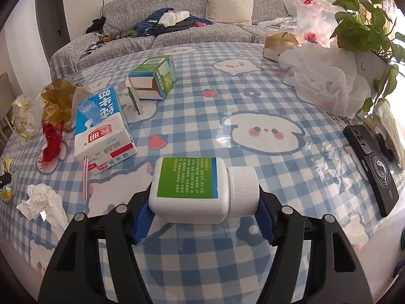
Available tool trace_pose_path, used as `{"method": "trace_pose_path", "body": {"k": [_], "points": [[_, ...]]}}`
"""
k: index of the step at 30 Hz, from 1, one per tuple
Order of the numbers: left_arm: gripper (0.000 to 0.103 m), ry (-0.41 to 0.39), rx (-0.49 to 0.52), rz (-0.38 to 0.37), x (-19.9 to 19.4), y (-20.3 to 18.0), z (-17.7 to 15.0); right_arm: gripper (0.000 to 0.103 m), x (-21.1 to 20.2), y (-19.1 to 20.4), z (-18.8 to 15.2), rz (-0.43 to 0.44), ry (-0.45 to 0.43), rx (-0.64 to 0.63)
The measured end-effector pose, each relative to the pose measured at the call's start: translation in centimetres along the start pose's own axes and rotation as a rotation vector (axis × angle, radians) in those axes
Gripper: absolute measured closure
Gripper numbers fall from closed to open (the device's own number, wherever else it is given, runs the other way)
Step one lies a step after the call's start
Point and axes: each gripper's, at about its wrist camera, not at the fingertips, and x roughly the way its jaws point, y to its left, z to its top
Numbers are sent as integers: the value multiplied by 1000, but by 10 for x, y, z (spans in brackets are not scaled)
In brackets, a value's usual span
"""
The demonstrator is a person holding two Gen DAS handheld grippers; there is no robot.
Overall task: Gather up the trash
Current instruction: 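Grasp the yellow snack wrapper with the left tool while the right tool grasps the white pill bottle, then carry the wrapper and pill bottle with both tools over the black trash bin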
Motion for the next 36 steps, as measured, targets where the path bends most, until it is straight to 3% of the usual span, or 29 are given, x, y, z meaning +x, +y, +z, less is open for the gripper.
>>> {"method": "trace_pose_path", "body": {"k": [18, 36], "points": [[72, -38, 16, -45, -40, -9, -25, 39, -46, 14, -19, 25, -44, -17], [72, -55, 7, -103, -81, -11, -74, 39, -108, 40, -52, 75, -107, -40]]}}
